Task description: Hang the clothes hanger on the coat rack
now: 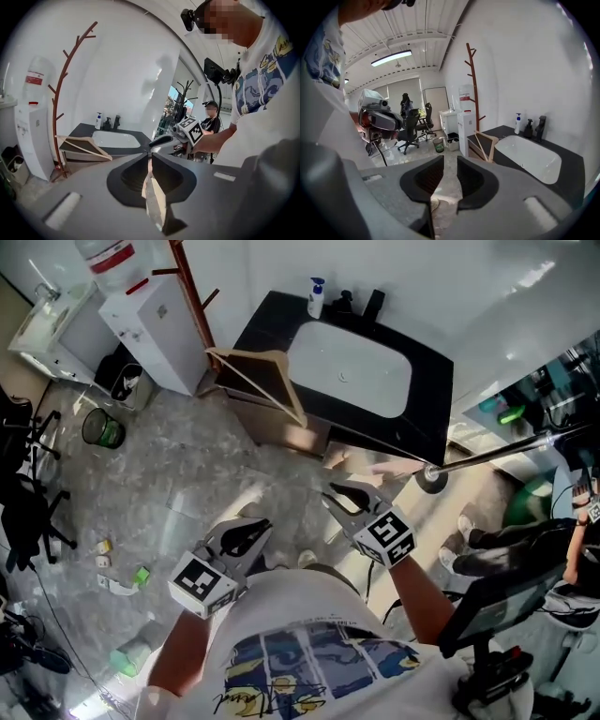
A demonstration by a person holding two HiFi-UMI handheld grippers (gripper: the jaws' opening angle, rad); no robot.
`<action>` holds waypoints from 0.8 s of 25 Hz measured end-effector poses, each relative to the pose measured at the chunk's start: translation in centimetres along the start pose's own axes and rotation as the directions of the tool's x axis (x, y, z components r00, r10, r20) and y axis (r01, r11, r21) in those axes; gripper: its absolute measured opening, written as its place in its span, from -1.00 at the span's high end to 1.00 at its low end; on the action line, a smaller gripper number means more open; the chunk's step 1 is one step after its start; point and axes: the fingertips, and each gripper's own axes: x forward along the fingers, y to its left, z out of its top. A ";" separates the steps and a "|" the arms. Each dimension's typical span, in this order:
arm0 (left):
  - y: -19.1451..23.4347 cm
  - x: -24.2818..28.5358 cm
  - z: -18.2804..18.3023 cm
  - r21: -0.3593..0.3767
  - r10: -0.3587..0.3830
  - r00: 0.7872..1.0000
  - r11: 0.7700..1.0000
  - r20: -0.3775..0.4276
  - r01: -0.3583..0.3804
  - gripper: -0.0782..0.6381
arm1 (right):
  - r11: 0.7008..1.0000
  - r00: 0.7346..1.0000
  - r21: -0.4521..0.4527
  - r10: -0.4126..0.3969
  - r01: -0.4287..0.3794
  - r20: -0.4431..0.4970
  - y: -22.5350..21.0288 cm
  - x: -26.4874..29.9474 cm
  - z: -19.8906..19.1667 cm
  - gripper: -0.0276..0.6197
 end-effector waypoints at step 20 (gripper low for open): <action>17.9 -3.2 4.0 0.037 -0.191 0.980 0.980 -0.061 0.194 0.70 | 0.974 0.967 -0.004 -0.224 0.225 -0.118 -9.2 20.1 7.6 0.62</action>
